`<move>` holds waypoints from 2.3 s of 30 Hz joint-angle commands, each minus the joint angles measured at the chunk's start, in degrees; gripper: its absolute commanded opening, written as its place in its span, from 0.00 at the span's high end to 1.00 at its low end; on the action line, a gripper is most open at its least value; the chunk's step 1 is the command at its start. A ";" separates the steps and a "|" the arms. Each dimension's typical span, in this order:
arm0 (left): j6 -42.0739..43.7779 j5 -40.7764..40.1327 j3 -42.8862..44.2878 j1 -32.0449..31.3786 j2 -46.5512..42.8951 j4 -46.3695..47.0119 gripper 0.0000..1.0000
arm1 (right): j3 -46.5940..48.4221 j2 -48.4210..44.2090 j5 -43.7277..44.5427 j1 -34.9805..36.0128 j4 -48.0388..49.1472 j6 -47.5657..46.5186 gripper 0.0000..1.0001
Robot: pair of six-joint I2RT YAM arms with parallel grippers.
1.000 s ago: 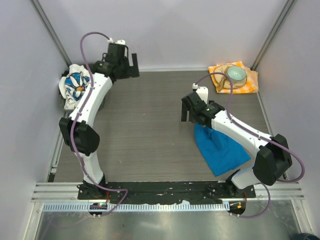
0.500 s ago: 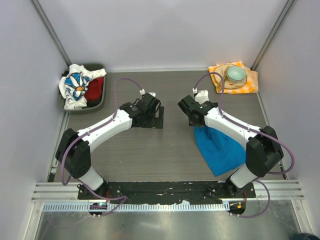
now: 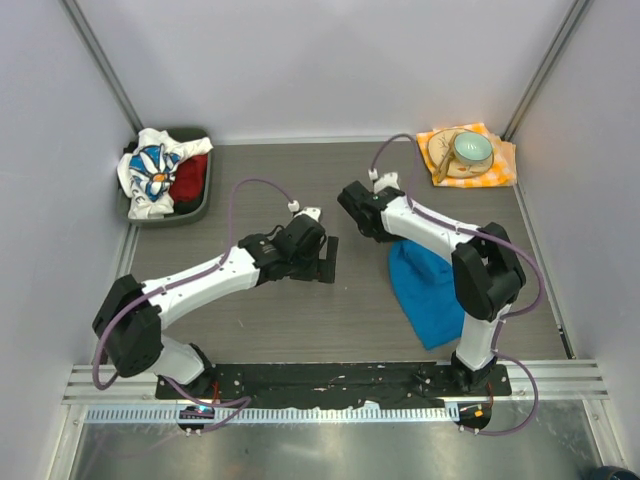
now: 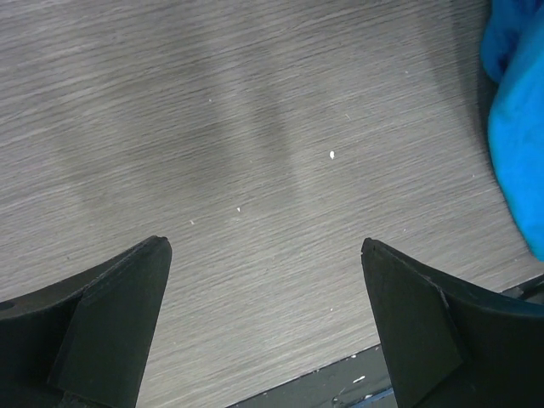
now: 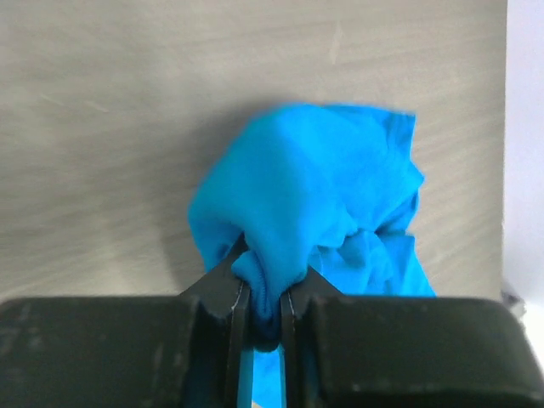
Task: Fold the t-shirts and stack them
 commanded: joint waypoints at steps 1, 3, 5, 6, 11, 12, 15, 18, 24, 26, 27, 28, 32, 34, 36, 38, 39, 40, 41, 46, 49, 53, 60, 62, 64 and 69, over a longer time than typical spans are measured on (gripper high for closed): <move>-0.70 -2.75 -1.29 -0.21 -5.40 3.01 0.00 | 17.74 -5.60 -0.36 4.20 -0.75 -3.31 0.99; -0.35 -3.20 -1.29 -0.21 -5.85 2.40 0.00 | 28.37 -8.06 -4.83 6.30 -3.20 -5.07 0.99; -0.44 -3.81 -1.64 -0.21 -6.28 2.39 0.00 | 40.63 -8.94 -5.38 8.41 -6.19 -6.22 0.99; -0.52 -3.99 -1.73 -0.21 -6.37 2.48 0.00 | 44.80 -8.86 -3.56 11.12 -9.77 -6.40 0.99; -0.70 -4.43 -1.90 -0.21 -6.90 2.57 0.00 | 53.32 -11.75 0.59 13.61 -18.68 -4.12 0.99; -0.61 -4.52 -1.82 -0.21 -7.08 2.40 0.00 | 50.06 -15.41 1.38 13.61 -18.77 -2.37 0.99; -0.17 -5.22 -1.20 -0.21 -7.78 1.61 0.00 | 32.85 -20.53 6.64 13.52 -17.98 2.45 0.99; 0.62 -5.92 -0.24 -0.21 -9.10 -0.06 0.00 | 16.14 -23.80 6.22 12.12 -18.59 6.59 0.91; 1.06 -6.98 1.17 -0.29 -13.48 -2.88 0.00 | 4.41 -23.45 7.36 11.94 -20.96 14.69 0.02; 1.23 -7.86 1.70 -0.21 -14.72 -4.36 0.00 | 6.51 -23.36 8.15 11.94 -21.58 14.08 0.02; 1.41 -8.38 2.05 -0.21 -15.33 -4.98 0.00 | 7.13 -23.45 8.76 11.94 -21.50 13.56 0.01; 1.58 -9.95 2.57 -0.21 -16.47 -5.42 0.00 | 7.92 -23.62 8.94 11.94 -21.32 13.20 0.01; 2.81 -12.78 5.03 -0.21 -17.36 -8.15 0.00 | 10.21 -23.10 8.86 11.94 -19.13 10.31 0.00; 3.17 -13.39 6.35 -0.21 -16.75 -9.20 0.00 | 9.78 -22.22 7.72 11.94 -17.90 9.43 0.00; 3.08 -13.57 6.62 -0.21 -16.57 -9.21 0.00 | 8.29 -21.35 5.01 12.03 -14.74 8.37 0.00; 2.91 -12.96 6.36 -0.21 -15.70 -8.86 0.00 | 4.96 -20.73 1.58 11.94 -10.72 8.19 0.00; 2.73 -12.70 6.27 -0.21 -15.34 -8.86 0.00 | 3.55 -20.55 -0.35 11.94 -9.12 8.02 0.00; 2.47 -12.52 6.18 -0.21 -14.99 -8.94 0.00 | 0.49 -20.72 -5.25 12.03 -7.37 8.01 0.00; 2.29 -12.17 6.01 -0.21 -14.47 -8.94 0.00 | -1.28 -20.90 -7.73 12.03 -3.61 8.10 0.00; 1.67 -13.30 3.72 -0.21 -14.55 -8.77 0.00 | -11.12 -24.50 -22.15 12.81 5.30 9.16 0.04; 1.15 -14.98 3.37 -0.21 -14.90 -9.82 0.00 | -14.81 -26.52 -30.60 14.13 9.52 9.85 0.07; 0.18 -15.59 3.11 -0.21 -15.25 -10.62 0.00 | -17.90 -26.62 -31.93 15.28 11.46 11.26 0.08; 0.09 -15.42 2.40 -0.21 -14.99 -10.35 0.00 | -19.58 -22.59 -33.42 16.16 16.82 11.80 0.11; 0.18 -15.42 2.40 -0.21 -14.81 -10.35 0.00 | -18.53 -20.65 -33.60 16.42 18.13 11.44 0.12; 0.44 -15.50 2.40 -0.21 -14.73 -10.44 0.00 | -16.08 -17.93 -33.60 17.12 18.75 10.92 0.13; 1.06 -16.82 2.49 -0.12 -15.34 -10.70 0.00 | -7.90 -13.26 -32.11 20.37 16.74 9.07 0.14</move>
